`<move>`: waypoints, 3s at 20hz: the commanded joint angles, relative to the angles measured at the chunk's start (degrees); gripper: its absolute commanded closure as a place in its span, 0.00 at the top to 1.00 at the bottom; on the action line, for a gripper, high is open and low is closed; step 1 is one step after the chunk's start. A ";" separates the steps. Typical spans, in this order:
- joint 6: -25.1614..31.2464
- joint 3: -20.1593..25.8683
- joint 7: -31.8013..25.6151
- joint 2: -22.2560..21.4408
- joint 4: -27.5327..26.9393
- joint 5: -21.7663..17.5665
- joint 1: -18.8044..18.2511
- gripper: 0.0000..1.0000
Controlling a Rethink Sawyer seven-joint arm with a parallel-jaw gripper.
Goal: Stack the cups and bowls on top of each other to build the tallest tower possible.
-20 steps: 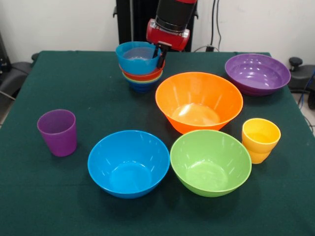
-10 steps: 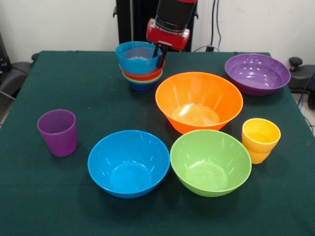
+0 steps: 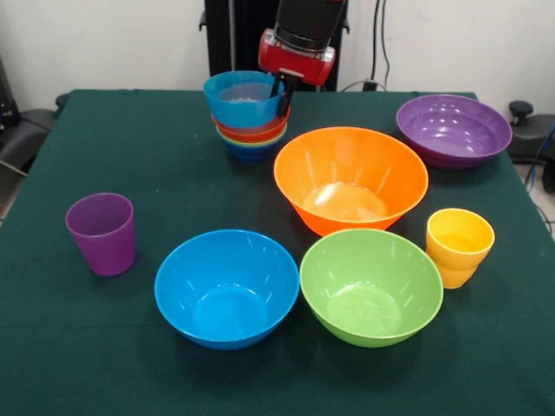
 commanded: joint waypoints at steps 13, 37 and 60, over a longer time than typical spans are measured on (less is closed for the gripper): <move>-0.40 6.95 8.06 0.42 2.80 3.95 0.79 0.00; -4.54 5.99 8.21 4.54 0.43 4.04 1.16 0.00; -3.91 5.58 8.46 3.85 0.88 4.36 1.61 0.00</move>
